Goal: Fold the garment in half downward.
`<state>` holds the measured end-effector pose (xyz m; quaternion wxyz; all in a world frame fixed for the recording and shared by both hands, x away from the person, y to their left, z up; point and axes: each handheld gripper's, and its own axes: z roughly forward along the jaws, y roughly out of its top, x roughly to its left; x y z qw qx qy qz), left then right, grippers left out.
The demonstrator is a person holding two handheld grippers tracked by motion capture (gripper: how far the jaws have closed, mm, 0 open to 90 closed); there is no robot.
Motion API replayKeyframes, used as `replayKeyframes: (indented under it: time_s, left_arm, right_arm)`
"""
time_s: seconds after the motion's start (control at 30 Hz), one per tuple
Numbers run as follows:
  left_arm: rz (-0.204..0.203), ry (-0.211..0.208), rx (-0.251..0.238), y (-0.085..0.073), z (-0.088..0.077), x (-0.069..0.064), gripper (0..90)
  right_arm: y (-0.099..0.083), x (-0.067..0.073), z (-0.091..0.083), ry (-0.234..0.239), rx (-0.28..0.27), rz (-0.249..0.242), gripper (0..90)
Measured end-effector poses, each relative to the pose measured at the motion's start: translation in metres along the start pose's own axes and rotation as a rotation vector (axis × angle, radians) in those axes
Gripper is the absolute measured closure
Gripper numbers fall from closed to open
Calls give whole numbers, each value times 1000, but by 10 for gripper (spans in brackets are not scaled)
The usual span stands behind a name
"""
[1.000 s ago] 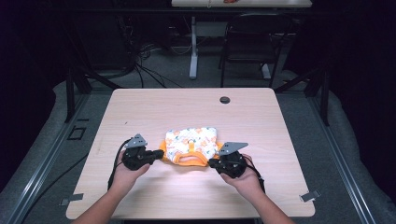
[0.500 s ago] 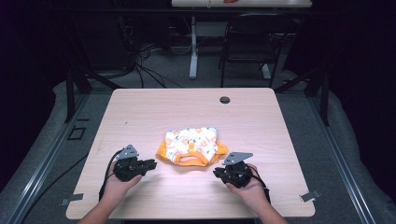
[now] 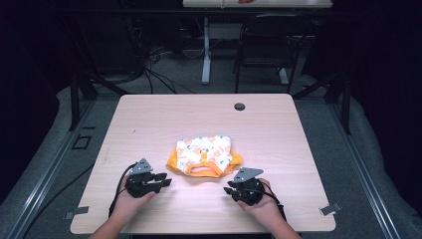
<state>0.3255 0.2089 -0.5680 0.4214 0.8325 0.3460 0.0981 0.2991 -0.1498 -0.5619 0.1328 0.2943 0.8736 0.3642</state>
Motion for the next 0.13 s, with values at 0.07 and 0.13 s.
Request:
replayKeyframes:
  time_s: [0.07,0.13]
  left_arm:
    - [10,4,1,0,2,-2,624]
    - [6,7,-1,0,3,-3,592]
  right_arm:
    - [-1,0,0,-8,2,-7,674]
    - [-2,-1,1,-16,-11,0,639]
